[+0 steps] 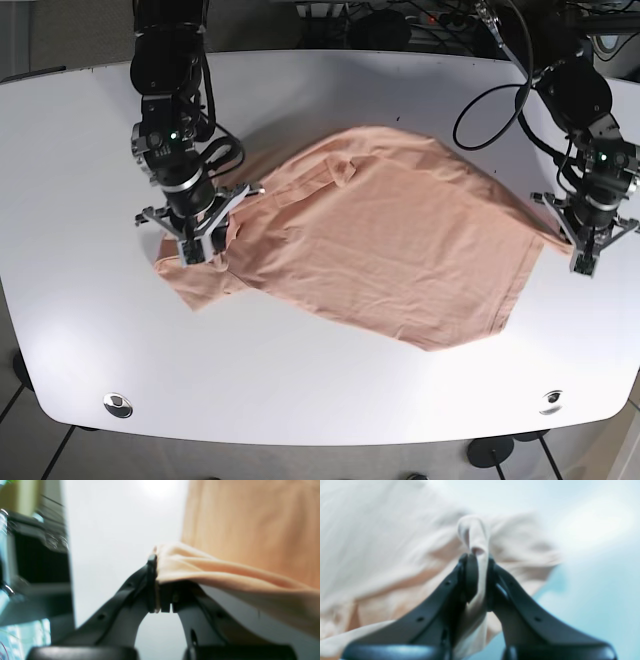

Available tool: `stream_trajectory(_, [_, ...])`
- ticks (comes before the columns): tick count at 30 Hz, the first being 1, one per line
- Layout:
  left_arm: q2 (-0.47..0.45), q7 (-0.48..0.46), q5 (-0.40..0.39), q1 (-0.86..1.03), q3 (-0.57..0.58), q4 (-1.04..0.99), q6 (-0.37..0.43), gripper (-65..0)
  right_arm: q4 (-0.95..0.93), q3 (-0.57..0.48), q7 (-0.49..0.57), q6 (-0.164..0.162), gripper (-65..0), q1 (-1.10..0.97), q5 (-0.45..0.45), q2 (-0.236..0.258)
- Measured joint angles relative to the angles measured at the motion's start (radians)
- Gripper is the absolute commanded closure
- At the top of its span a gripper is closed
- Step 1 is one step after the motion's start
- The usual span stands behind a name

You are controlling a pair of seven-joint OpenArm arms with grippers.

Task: Fold the T-shirt properly
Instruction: 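Lift the collar with the right gripper and lay the shirt flatter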

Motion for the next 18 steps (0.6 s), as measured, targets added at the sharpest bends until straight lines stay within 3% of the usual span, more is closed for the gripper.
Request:
stream_trajectory(6, [-0.003, -0.001, 0.024, -0.398, 0.095, -0.285, 0.009, 0.0, -0.197, 0.014, -0.065, 0.000, -2.1, 0.446, 0.008, -0.004])
stream_trajectory(10, [-0.078, -0.016, 0.020, -0.688, 0.138, -0.476, 0.015, 0.0, -0.351, 0.021, -0.067, -0.003, -2.1, 0.707, 0.093, -0.011])
stream_trajectory(14, [-0.138, -0.035, 0.021, -0.882, 0.140, -0.551, 0.015, 0.0, -0.371, 0.021, -0.092, -0.002, -2.1, 0.871, 0.146, -0.013])
stream_trajectory(18, [-0.184, -0.045, 0.021, -0.959, 0.137, -0.545, 0.015, -0.1, -0.304, 0.127, -0.156, -0.002, -2.1, 0.902, 0.155, -0.017])
